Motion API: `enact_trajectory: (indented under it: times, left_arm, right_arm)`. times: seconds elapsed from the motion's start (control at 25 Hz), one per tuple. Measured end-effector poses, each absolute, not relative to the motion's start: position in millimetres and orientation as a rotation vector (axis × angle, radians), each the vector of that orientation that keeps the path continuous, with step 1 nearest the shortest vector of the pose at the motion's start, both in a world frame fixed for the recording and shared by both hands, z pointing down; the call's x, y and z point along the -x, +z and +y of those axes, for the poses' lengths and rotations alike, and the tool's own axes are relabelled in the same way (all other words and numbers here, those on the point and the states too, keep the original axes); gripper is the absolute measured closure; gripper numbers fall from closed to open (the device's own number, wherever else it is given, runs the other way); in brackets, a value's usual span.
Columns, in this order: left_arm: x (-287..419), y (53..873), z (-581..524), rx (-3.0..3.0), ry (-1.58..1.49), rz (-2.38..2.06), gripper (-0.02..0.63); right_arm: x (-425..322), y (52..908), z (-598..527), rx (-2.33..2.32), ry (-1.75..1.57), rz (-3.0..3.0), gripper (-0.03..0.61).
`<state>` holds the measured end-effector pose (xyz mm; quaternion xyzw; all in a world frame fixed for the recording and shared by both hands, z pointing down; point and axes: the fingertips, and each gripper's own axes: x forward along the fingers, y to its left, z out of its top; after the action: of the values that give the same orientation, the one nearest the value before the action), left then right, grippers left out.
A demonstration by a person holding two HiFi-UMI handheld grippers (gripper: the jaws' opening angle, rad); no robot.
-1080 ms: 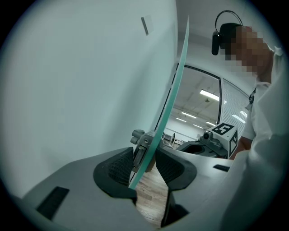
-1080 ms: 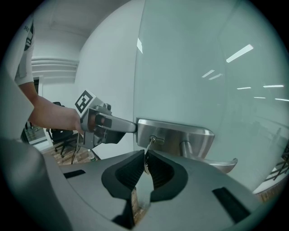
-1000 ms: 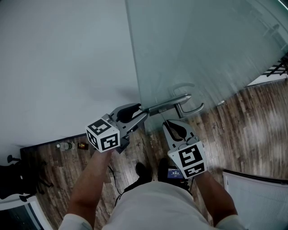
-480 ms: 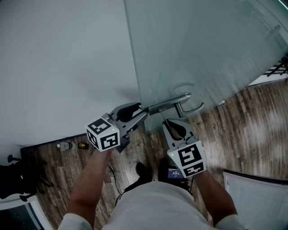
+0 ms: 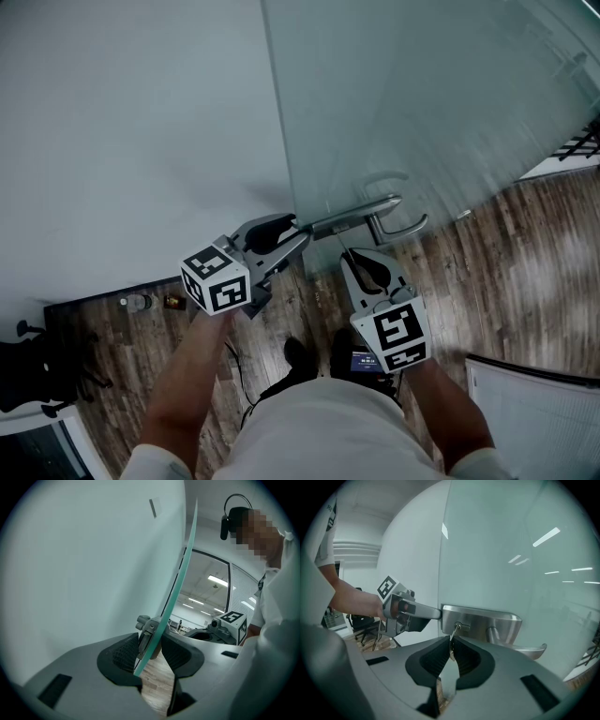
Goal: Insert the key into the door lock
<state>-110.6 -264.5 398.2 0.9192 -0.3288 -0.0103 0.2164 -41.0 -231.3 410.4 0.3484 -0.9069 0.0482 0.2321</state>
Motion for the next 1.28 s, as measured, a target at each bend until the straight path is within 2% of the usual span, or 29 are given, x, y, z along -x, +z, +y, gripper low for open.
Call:
enact_trajectory:
  times: [1.28]
  left_arm:
    - [111.3, 393.4, -263.8, -2.528, -0.055, -0.918, 0.457]
  right_arm:
    - [51.8, 405.4, -243.4, -0.985, 0.138, -2.512, 0.552]
